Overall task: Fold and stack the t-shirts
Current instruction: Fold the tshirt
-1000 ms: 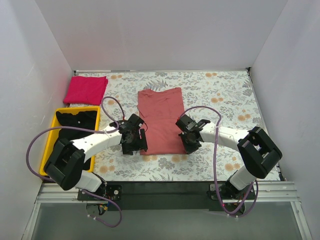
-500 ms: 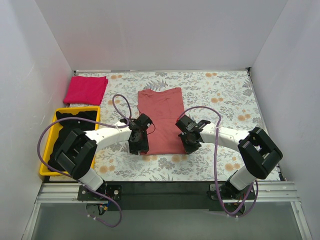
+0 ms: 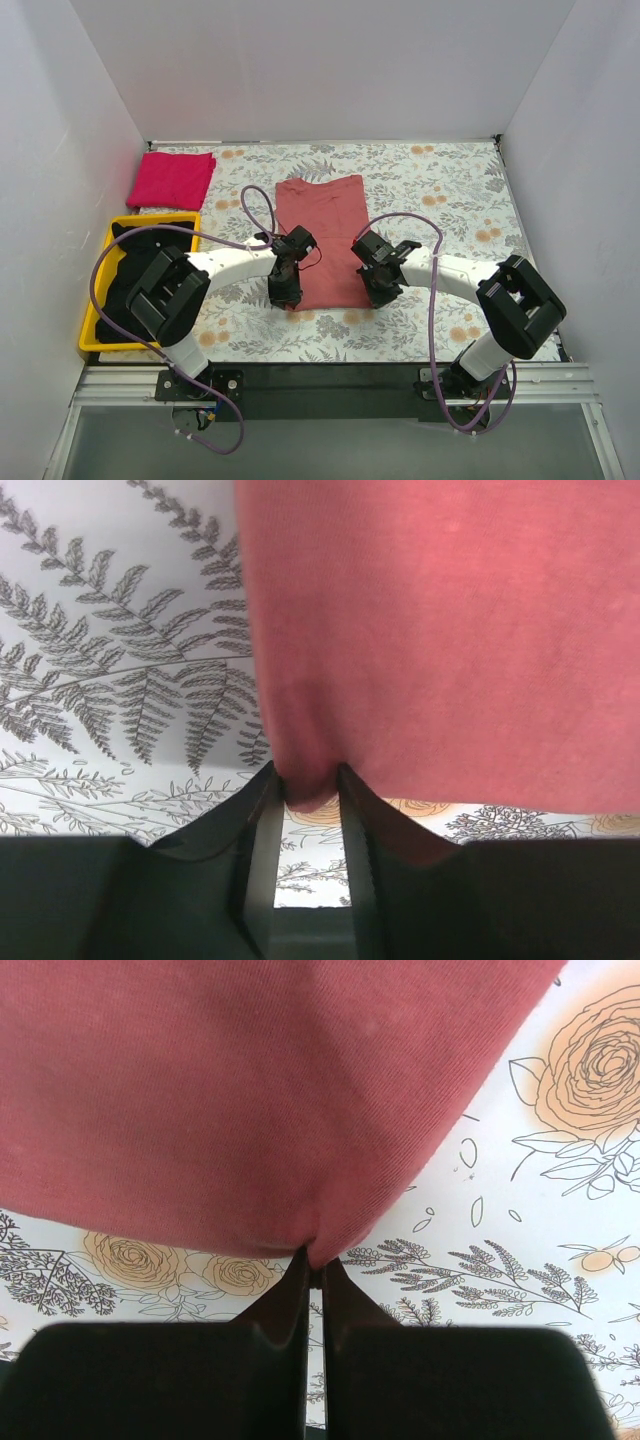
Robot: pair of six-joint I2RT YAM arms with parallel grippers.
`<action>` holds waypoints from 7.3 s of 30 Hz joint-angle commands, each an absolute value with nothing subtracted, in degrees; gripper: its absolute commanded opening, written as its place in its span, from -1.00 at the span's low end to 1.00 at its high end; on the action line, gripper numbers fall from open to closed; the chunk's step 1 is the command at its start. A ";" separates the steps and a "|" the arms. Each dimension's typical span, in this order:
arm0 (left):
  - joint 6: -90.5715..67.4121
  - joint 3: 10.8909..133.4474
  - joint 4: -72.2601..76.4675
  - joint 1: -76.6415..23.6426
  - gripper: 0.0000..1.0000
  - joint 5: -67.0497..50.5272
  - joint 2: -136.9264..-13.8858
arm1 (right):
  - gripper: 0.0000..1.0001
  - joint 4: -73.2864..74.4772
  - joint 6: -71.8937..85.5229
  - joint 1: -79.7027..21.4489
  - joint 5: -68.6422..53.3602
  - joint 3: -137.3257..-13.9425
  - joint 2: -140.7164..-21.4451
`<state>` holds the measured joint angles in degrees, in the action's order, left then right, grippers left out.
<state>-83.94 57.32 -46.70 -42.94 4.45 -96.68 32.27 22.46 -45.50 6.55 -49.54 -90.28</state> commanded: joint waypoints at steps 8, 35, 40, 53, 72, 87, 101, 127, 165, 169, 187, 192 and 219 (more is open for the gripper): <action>-83.23 53.88 -50.09 -45.43 -1.00 1.59 -98.01 | -0.97 34.88 22.68 -47.20 2.47 -45.70 -91.69; -80.43 60.89 -62.06 -37.28 -1.00 -12.49 -73.21 | -0.97 71.72 9.76 -41.40 2.90 -82.95 -87.34; -79.10 64.60 -58.37 -32.88 -1.00 -11.78 -74.18 | -0.97 71.72 5.98 -40.87 2.46 -93.76 -95.34; -76.82 61.88 -47.73 -22.07 -1.00 -11.78 -75.32 | -0.97 70.23 0.62 -39.46 5.01 -114.96 -111.52; -76.11 56.69 -35.07 -18.11 -1.00 -4.57 -87.45 | -0.97 49.76 0.18 -36.48 3.87 -106.79 -121.55; -79.37 52.29 -29.62 -17.84 -0.45 1.32 -85.36 | -0.63 44.83 2.54 -35.77 3.86 -104.24 -119.29; -79.10 47.65 -26.21 -24.86 0.17 -4.38 -64.95 | -0.14 21.90 2.21 -35.68 -11.75 -76.65 -97.12; -81.48 53.87 -12.31 -13.27 -0.26 -10.45 -91.68 | -0.15 -4.02 18.45 -20.83 -45.16 -79.81 -116.90; -80.52 59.14 -8.26 -8.53 -0.18 -15.91 -106.80 | -0.14 -24.96 40.17 -13.80 -51.15 -75.94 -125.88; -78.93 61.43 -8.70 -8.61 0.13 -18.71 -103.98 | -0.14 -26.01 39.90 -14.06 -51.76 -71.11 -118.23; -85.34 37.71 -14.33 -19.16 -0.43 -21.01 -87.53 | -0.24 -29.79 31.47 -18.73 -60.20 -48.08 -114.25; -86.05 33.66 -15.29 -12.49 -0.64 -23.03 -90.09 | -0.29 -30.85 29.45 -15.30 -58.72 -44.74 -117.95; -85.52 32.34 -19.33 -11.69 -0.56 -22.32 -80.77 | -0.29 -32.08 38.24 -37.62 -51.42 -56.87 -121.99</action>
